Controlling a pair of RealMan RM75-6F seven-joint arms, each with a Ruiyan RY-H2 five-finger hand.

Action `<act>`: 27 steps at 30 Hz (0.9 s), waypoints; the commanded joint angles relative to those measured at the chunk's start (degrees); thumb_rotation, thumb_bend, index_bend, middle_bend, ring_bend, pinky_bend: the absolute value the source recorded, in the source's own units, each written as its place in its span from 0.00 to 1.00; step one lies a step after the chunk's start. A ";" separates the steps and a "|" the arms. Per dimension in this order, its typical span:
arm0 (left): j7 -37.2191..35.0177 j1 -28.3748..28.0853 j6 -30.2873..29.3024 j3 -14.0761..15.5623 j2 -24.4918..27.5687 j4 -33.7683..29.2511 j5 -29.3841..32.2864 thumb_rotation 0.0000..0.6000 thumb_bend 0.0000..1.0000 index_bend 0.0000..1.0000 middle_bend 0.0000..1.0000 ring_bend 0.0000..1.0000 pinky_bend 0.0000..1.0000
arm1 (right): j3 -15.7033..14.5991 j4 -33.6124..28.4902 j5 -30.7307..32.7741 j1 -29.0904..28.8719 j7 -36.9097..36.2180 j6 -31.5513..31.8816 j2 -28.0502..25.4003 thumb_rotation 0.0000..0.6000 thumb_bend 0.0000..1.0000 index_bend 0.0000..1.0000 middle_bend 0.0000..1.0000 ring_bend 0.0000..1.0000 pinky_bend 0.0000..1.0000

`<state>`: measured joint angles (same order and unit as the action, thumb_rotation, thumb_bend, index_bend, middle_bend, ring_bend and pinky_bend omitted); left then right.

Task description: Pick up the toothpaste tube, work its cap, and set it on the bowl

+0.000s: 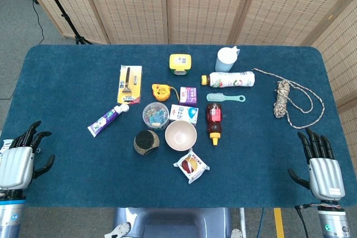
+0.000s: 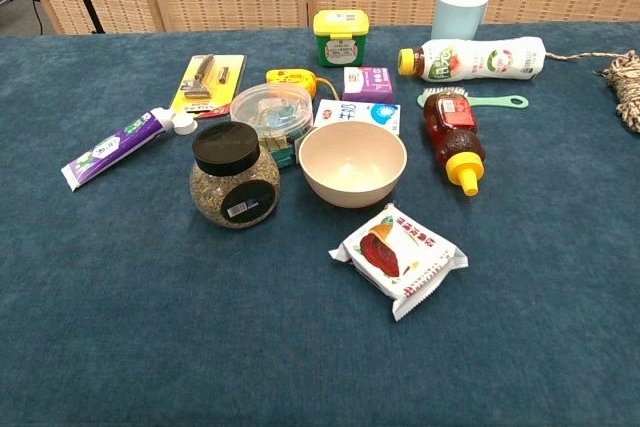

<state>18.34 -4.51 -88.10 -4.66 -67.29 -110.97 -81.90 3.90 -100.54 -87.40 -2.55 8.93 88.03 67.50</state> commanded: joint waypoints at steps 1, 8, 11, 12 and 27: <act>-0.01 -0.08 0.16 0.03 -0.15 0.09 0.14 1.00 0.30 0.29 0.12 0.21 0.23 | 0.05 0.02 0.19 -0.10 0.07 -0.18 0.06 1.00 0.22 0.00 0.00 0.00 0.00; 0.14 -0.11 -0.18 -0.16 -0.16 0.04 0.03 1.00 0.30 0.29 0.12 0.21 0.23 | 0.18 -0.09 0.02 -0.08 0.08 0.13 -0.04 1.00 0.22 0.00 0.00 0.00 0.00; 0.08 -0.02 -0.33 -0.17 0.03 -0.04 0.05 1.00 0.30 0.29 0.12 0.21 0.23 | 0.12 -0.13 -0.08 0.15 -0.06 0.51 -0.10 1.00 0.22 0.00 0.00 0.00 0.00; 0.03 -0.02 -0.34 -0.17 0.07 -0.09 0.05 1.00 0.30 0.29 0.12 0.21 0.23 | 0.07 -0.15 -0.10 0.23 -0.11 0.59 -0.10 1.00 0.22 0.00 0.00 0.00 0.00; -0.17 -0.08 -0.06 0.05 0.59 -0.14 -0.05 1.00 0.30 0.25 0.12 0.21 0.23 | -0.05 -0.46 -0.44 0.54 -0.11 1.06 -0.42 1.00 0.22 0.00 0.00 0.00 0.00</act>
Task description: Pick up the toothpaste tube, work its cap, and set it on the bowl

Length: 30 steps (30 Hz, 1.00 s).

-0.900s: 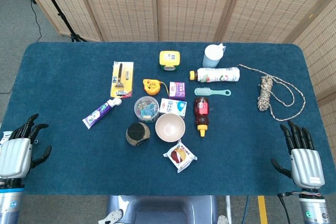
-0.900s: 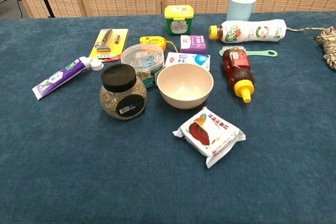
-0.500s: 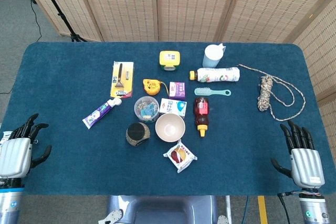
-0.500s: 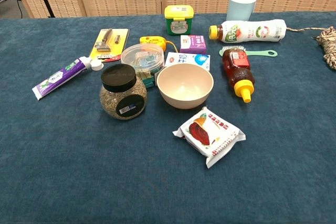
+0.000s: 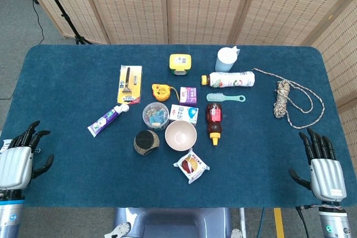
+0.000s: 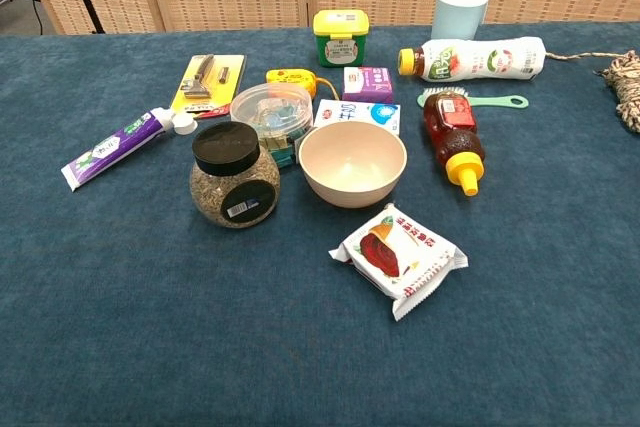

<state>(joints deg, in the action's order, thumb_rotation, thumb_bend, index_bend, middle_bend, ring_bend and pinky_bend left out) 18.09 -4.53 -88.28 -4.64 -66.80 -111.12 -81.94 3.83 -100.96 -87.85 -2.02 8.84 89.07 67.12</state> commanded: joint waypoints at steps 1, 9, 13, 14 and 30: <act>0.17 -0.11 0.25 0.05 0.19 -0.04 0.04 1.00 0.30 0.25 0.12 0.21 0.23 | 0.01 -0.07 -0.01 0.04 -0.03 0.06 -0.06 1.00 0.22 0.00 0.00 0.00 0.00; 2.84 -1.77 4.09 0.17 2.39 -1.39 2.40 1.00 0.30 0.20 0.12 0.21 0.23 | -0.09 -0.36 -0.41 0.44 -0.29 0.74 -0.35 1.00 0.22 0.00 0.00 0.00 0.00; 3.43 -2.82 5.74 -0.21 2.82 -1.11 3.53 1.00 0.30 0.21 0.12 0.20 0.23 | -0.19 -0.61 -0.47 0.54 -0.06 0.76 -0.41 1.00 0.22 0.00 0.00 0.00 0.00; 3.54 -3.26 6.47 -0.33 2.88 -0.85 3.94 1.00 0.30 0.22 0.12 0.20 0.23 | -0.23 -0.68 -0.45 0.55 0.04 0.72 -0.47 1.00 0.22 0.00 0.00 0.00 0.00; 5.88 -14.65 23.92 -3.02 1.51 3.40 16.05 1.00 0.27 0.00 0.00 0.05 0.23 | -0.32 -2.22 -0.56 1.49 0.86 1.83 -2.14 1.00 0.22 0.00 0.00 0.00 0.00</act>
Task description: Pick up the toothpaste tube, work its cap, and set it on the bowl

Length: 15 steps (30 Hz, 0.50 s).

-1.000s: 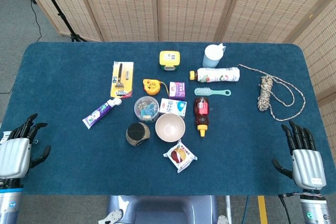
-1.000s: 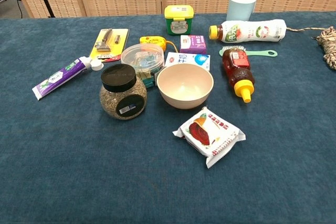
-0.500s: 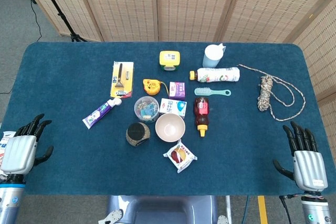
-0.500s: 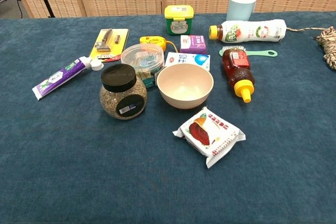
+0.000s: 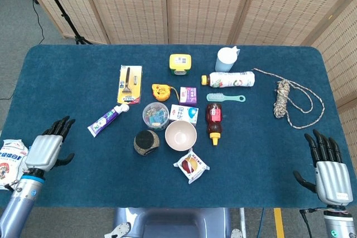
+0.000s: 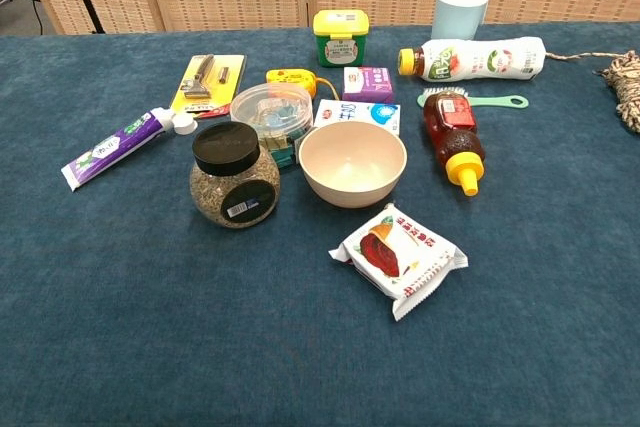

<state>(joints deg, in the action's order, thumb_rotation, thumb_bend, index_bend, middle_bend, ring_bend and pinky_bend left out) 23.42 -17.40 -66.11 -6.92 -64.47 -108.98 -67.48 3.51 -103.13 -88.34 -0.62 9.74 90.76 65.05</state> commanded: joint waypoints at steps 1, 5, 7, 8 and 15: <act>0.30 -2.63 2.66 -1.08 -1.24 1.90 2.23 1.00 0.27 0.00 0.00 0.05 0.23 | -0.01 -0.06 -0.13 0.19 -0.07 0.30 -0.11 1.00 0.22 0.00 0.00 0.00 0.00; -1.34 -5.96 7.05 -2.16 -2.64 4.65 4.82 0.99 0.27 0.00 0.00 0.06 0.23 | -0.08 -0.16 -0.13 0.49 -0.01 0.59 -0.26 1.00 0.22 0.00 0.00 0.00 0.00; -1.29 -7.18 8.26 -2.34 -3.08 5.63 5.47 0.99 0.27 0.00 0.00 0.06 0.23 | -0.08 -0.23 -0.13 0.59 0.06 0.69 -0.33 1.00 0.22 0.00 0.00 0.00 0.00; -1.17 -8.17 9.21 -2.52 -3.57 6.44 5.96 0.99 0.27 0.00 0.00 0.06 0.23 | -0.07 -0.30 -0.12 0.68 0.14 0.80 -0.38 1.00 0.22 0.00 0.00 0.00 0.00; -1.27 -12.98 14.95 -3.31 -5.28 10.21 10.59 0.97 0.27 0.01 0.00 0.08 0.23 | 0.00 -0.44 0.07 0.96 0.30 1.04 -0.55 1.00 0.22 0.00 0.00 0.00 0.00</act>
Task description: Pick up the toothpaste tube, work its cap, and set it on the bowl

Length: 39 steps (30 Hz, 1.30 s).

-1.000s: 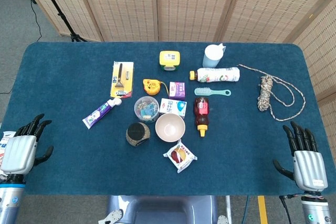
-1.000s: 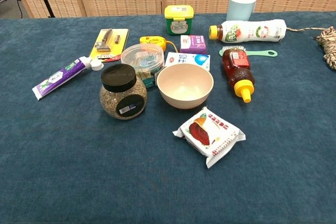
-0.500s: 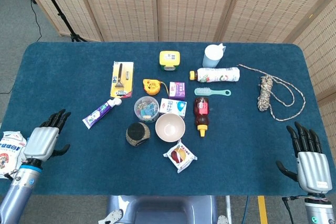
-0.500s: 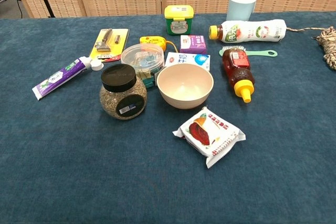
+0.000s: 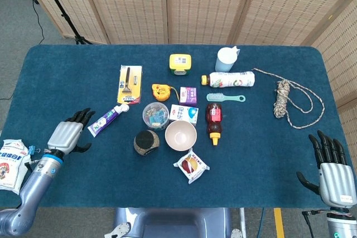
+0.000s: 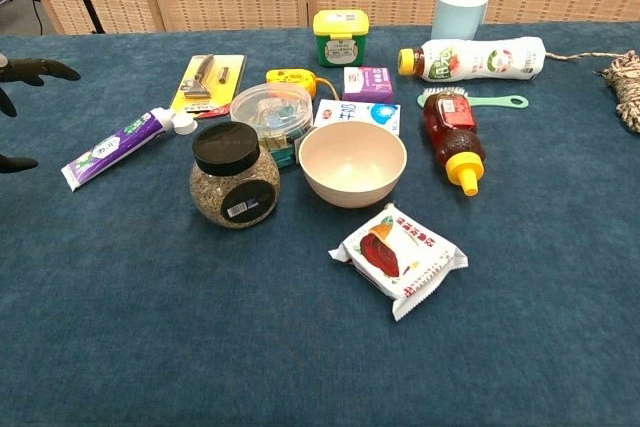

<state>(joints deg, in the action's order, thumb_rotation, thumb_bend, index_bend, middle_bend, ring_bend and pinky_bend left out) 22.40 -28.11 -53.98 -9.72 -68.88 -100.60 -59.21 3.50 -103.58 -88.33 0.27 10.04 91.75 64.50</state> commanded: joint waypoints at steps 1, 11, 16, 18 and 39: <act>-0.34 -2.70 3.34 -0.56 -0.99 2.16 2.76 0.96 0.27 0.02 0.01 0.10 0.23 | 0.01 0.02 0.10 0.10 0.00 0.07 0.00 1.00 0.22 0.00 0.00 0.00 0.00; -0.80 -7.87 7.53 -0.74 -4.07 7.88 6.58 0.95 0.27 0.14 0.12 0.21 0.27 | 0.05 0.23 0.62 0.52 0.11 0.24 0.17 1.00 0.22 0.00 0.00 0.00 0.00; -0.99 -10.43 9.16 -0.42 -6.86 12.23 8.59 0.95 0.27 0.15 0.13 0.22 0.27 | 0.17 0.17 0.88 0.59 0.37 0.18 0.13 1.00 0.22 0.00 0.00 0.00 0.00; -1.45 -11.13 9.63 -0.44 -7.75 13.79 9.25 0.95 0.27 0.14 0.13 0.22 0.27 | 0.20 0.09 0.95 0.62 0.49 0.16 0.11 1.00 0.22 0.00 0.00 0.00 0.00; 0.27 -19.28 11.15 -0.09 -17.71 23.50 14.41 0.94 0.27 0.15 0.14 0.24 0.27 | 0.19 -0.78 1.14 1.19 1.94 0.50 0.12 1.00 0.22 0.00 0.00 0.00 0.00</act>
<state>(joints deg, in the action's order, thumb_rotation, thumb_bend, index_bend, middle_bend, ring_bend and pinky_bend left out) 22.53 -47.20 -42.78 -9.90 -86.40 -76.98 -44.85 3.70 -104.35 -87.19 1.47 11.97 92.25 64.62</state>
